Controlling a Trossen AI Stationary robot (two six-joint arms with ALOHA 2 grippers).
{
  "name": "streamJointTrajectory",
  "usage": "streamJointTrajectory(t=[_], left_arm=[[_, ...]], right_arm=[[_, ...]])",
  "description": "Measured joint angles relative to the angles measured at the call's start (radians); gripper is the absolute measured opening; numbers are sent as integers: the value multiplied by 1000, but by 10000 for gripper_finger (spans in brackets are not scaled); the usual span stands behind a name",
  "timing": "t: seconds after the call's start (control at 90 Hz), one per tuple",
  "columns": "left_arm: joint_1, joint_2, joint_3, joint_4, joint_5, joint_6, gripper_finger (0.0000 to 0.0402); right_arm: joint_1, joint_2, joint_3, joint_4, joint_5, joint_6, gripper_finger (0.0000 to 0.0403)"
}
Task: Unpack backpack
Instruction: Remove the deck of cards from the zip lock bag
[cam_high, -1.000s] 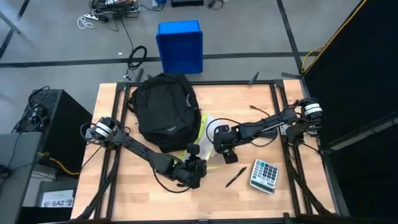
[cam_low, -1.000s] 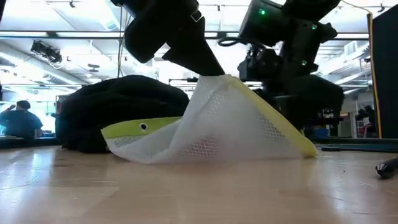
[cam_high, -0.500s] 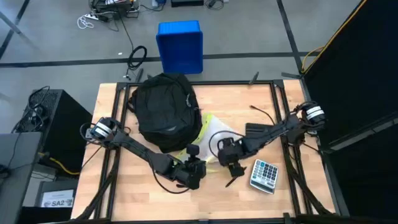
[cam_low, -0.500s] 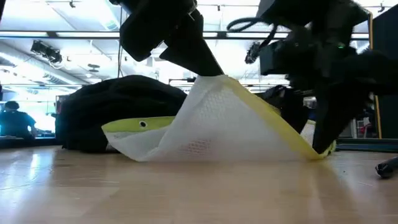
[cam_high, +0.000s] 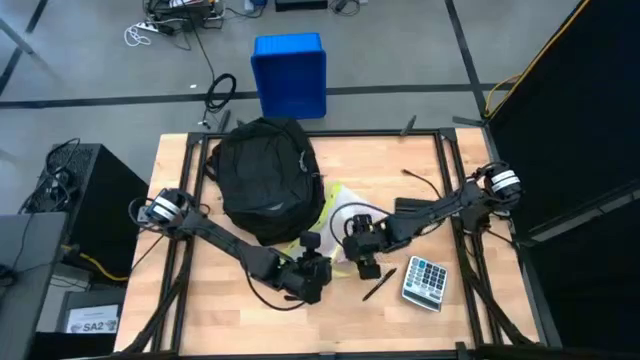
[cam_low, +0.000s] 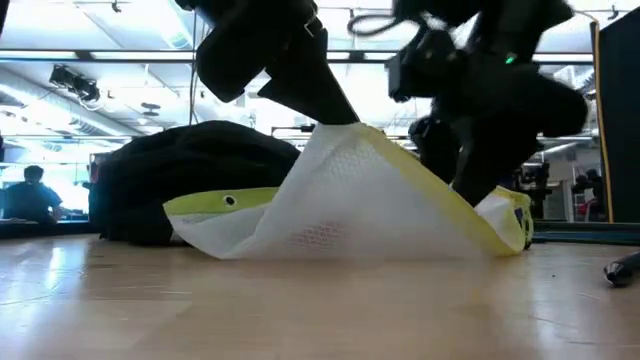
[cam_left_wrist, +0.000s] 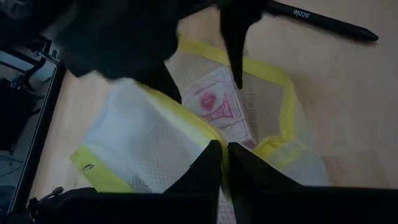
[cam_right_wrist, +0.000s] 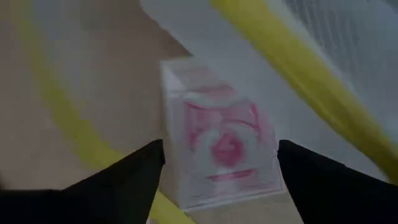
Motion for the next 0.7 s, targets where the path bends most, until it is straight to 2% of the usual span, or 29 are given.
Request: streamJointTrajectory(t=[0.189, 0.4, 0.489, 0.7], left_arm=[[0, 0, 0, -2, 0, -3, 0], [1, 0, 0, -11, 5, -6, 0], [0, 0, 0, -13, 12, -6, 0], [0, 0, 0, -14, 17, -7, 0]], right_arm=[[-55, 2, 0, 1, -18, -56, 275], [-112, 15, 0, 3, -156, -14, 287], [-116, 14, 0, 9, -196, -12, 292], [-86, 16, 0, 7, -217, -14, 317]])
